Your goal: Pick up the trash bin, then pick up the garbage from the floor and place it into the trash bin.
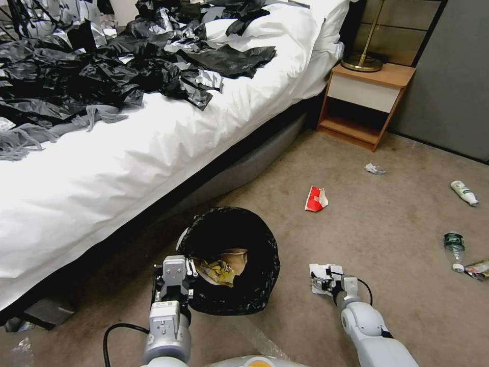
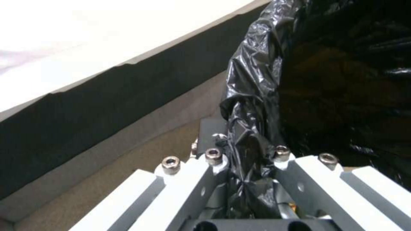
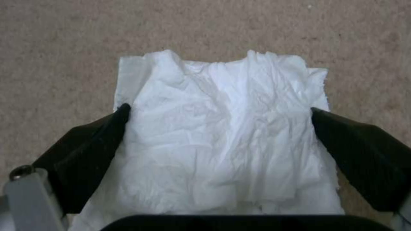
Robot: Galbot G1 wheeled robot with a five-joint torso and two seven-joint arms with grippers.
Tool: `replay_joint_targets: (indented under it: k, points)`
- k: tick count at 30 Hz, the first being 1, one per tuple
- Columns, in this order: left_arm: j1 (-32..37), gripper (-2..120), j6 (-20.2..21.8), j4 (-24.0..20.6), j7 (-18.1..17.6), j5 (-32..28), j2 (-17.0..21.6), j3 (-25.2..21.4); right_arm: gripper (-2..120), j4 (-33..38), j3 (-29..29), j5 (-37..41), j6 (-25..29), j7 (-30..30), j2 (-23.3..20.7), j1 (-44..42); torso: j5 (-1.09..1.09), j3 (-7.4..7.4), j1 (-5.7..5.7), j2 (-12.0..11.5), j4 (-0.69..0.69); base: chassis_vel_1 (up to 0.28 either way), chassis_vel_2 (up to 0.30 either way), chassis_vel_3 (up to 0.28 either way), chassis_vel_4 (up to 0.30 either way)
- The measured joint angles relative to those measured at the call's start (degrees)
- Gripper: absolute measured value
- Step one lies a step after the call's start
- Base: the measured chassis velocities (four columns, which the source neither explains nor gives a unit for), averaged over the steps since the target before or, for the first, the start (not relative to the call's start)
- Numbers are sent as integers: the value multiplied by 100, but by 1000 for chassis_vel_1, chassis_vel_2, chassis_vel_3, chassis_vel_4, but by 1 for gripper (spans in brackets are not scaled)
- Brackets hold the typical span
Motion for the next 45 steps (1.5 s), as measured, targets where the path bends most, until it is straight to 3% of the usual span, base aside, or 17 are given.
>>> replay_joint_targets:
  k: [14, 30, 38, 41, 45]
  points:
    - [-30, 2, 0, 0, -1, 12, -6, 29, 78, -21, 19, -56, 156, 49, 58, -114, 1, 0, -1, 1, 0, 0, 0, 0, 0]
    - [-65, 2, -2, 24, -4, 2, -7, 55, 39, 389, -33, -148, 238, 217, 86, -385, 5, 2, 1, -1, 0, 0, 0, 0, 0]
    - [-63, 2, -2, 34, 2, 19, -9, 75, 7, 763, -17, -250, 386, 306, 51, -513, 0, 3, 1, -1, -4, 0, 0, 0, 0]
    - [-60, 2, -3, 39, 2, 26, -11, 76, 0, 947, -30, -318, 498, 332, 53, -584, 2, 2, 1, -1, -3, 0, 0, 0, 0]
    - [-58, 2, -6, 51, 2, 35, -12, 86, 0, 1230, -52, -395, 654, 363, 55, -690, 1, 2, 1, -1, -3, 0, 0, 0, 0]
